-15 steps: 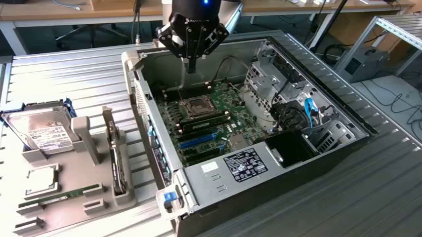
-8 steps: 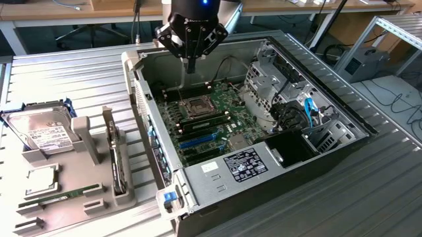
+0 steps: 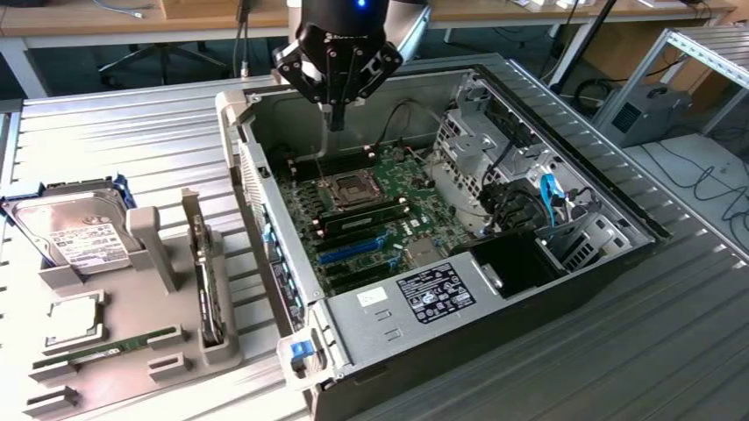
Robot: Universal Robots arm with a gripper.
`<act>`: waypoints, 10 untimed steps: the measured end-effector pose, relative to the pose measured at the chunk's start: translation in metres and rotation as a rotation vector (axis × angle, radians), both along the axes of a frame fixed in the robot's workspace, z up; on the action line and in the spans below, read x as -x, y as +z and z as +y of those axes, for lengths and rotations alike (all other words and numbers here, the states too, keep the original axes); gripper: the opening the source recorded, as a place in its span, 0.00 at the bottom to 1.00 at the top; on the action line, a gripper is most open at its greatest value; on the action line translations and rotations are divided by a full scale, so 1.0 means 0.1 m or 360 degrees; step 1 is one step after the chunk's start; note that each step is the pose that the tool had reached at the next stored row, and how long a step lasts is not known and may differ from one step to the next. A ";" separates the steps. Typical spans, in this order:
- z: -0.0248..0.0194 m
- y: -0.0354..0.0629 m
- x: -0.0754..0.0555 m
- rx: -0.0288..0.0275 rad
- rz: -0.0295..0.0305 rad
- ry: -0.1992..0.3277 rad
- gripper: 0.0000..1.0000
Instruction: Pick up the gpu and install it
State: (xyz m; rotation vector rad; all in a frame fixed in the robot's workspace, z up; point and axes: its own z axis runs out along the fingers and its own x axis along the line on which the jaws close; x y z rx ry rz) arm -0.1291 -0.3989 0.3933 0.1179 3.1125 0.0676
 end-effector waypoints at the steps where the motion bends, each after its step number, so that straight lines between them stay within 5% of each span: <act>1: 0.000 0.000 0.00 0.00000 0.00000 0.0000 0.11; 10: 0.000 0.000 0.03 0.00000 -0.00001 0.0000 0.11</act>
